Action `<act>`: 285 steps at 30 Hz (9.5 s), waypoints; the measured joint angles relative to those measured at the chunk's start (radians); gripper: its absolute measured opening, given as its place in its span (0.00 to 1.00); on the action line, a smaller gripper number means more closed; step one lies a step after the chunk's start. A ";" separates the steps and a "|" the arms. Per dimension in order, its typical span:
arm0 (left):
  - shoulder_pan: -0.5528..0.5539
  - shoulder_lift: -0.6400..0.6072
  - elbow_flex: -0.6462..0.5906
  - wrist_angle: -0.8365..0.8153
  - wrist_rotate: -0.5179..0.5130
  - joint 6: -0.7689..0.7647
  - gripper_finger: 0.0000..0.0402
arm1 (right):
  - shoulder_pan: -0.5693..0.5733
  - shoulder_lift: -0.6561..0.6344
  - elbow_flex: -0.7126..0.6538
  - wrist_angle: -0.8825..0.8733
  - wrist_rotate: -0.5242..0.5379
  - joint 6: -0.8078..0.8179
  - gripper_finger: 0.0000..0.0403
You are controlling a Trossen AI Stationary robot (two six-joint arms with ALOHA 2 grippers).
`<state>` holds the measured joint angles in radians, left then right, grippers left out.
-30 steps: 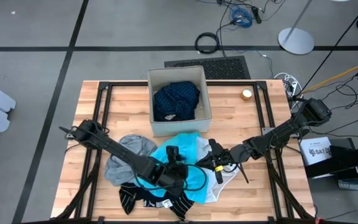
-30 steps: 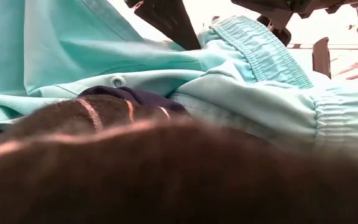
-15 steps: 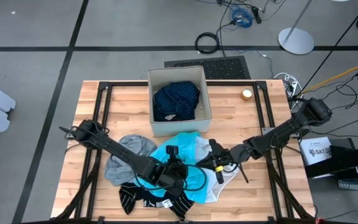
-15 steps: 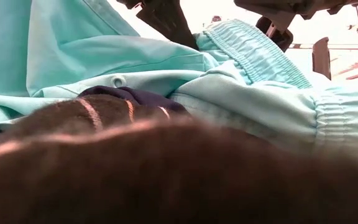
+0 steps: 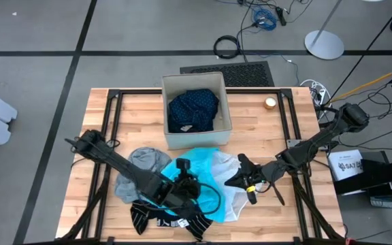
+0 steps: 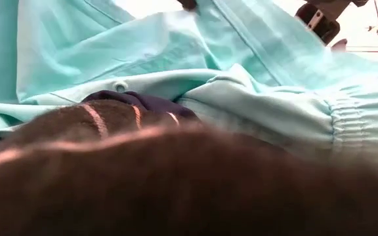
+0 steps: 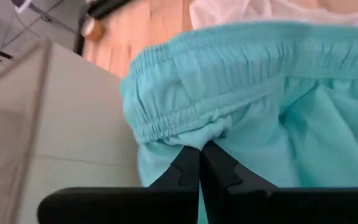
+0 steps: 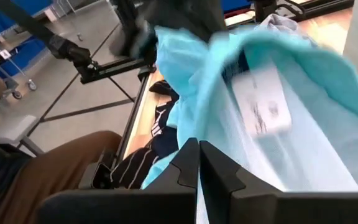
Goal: Sort clothes
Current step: Put the light blue shorts into the laundry bin
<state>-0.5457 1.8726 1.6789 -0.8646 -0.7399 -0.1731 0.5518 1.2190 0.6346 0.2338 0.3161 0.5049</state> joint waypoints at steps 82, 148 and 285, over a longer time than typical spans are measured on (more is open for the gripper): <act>0.182 -0.400 0.059 -0.095 0.089 0.102 0.00 | -0.108 0.389 0.092 -0.206 -0.083 0.575 0.54; 0.159 -0.398 -0.104 -0.206 0.182 -0.221 0.00 | 0.194 0.035 0.195 0.008 0.561 -0.281 0.00; 0.090 -0.263 -0.245 0.102 0.238 -0.371 0.53 | -1.160 0.667 1.342 -0.368 -0.925 -0.316 0.00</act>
<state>-0.4555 1.6095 1.4338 -0.7623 -0.5015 -0.5438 -0.6079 1.8862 1.9762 -0.1342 -0.6090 0.1884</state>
